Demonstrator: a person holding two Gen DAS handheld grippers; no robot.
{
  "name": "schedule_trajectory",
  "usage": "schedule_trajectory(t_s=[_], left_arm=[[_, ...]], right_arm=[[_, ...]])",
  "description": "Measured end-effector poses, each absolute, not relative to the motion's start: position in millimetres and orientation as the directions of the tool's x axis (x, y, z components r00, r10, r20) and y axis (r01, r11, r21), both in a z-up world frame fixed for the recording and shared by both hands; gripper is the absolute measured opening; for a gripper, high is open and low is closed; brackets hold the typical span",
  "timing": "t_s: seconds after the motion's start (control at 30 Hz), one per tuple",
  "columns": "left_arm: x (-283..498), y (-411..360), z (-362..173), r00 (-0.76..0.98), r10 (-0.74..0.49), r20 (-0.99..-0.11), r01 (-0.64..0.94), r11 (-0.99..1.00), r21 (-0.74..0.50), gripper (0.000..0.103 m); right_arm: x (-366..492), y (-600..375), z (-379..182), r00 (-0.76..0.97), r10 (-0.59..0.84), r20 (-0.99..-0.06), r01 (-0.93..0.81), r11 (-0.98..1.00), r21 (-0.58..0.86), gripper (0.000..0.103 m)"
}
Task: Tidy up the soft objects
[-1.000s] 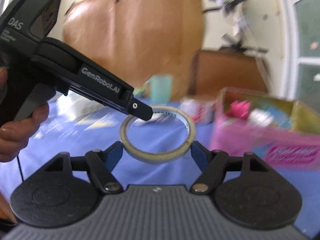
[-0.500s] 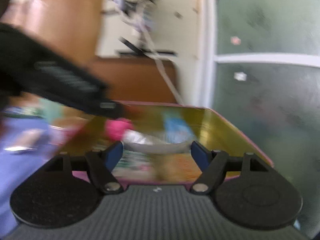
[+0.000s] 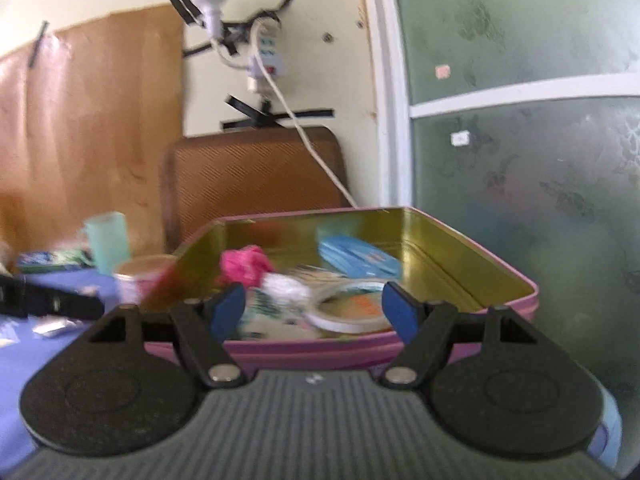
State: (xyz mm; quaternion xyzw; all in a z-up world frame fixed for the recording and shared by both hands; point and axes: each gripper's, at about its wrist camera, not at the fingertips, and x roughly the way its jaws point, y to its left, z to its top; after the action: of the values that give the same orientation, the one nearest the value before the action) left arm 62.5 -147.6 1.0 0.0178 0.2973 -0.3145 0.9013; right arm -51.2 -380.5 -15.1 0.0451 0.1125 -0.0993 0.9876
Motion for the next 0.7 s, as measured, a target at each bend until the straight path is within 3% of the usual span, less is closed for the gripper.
schedule_trajectory(t_s=[0.17,0.3,0.37,0.43,0.5,0.57,0.7], left_arm=[[72,-69,-23,0.691,-0.398,-0.604,0.415,0.902,-0.119,0.036],[82,-13,-38,0.752,-0.218,-0.623,0.238,0.970,-0.052,0.036],[86,8,-45,0.762,-0.191,-0.619,0.186,0.980,-0.074,0.035],[83,17,-49,0.788,-0.197,-0.583,0.182,0.980,-0.085,0.036],[82,18,-48,0.791,-0.204,-0.577,0.182,0.979,-0.097,0.036],[84,18,-48,0.792,-0.204,-0.575,0.180,0.979,-0.100,0.036],[84,24,-47,0.790,-0.232,-0.568,0.181,0.973,-0.146,0.036]], right_arm=[[-55,-331,-9,0.970,-0.008,-0.242,0.033,0.995,0.099,0.063],[-34,-285,-12,0.928,0.180,-0.327,-0.153,0.982,0.107,0.059],[-11,-265,-19,0.889,0.236,-0.392,-0.209,0.972,0.112,0.060],[13,-247,-27,0.867,0.242,-0.435,-0.223,0.970,0.096,0.063],[41,-234,-33,0.854,0.231,-0.465,-0.215,0.973,0.090,0.077],[68,-225,-35,0.846,0.222,-0.485,-0.197,0.975,0.102,0.084],[110,-222,-43,0.795,0.247,-0.554,-0.160,0.966,0.201,0.084]])
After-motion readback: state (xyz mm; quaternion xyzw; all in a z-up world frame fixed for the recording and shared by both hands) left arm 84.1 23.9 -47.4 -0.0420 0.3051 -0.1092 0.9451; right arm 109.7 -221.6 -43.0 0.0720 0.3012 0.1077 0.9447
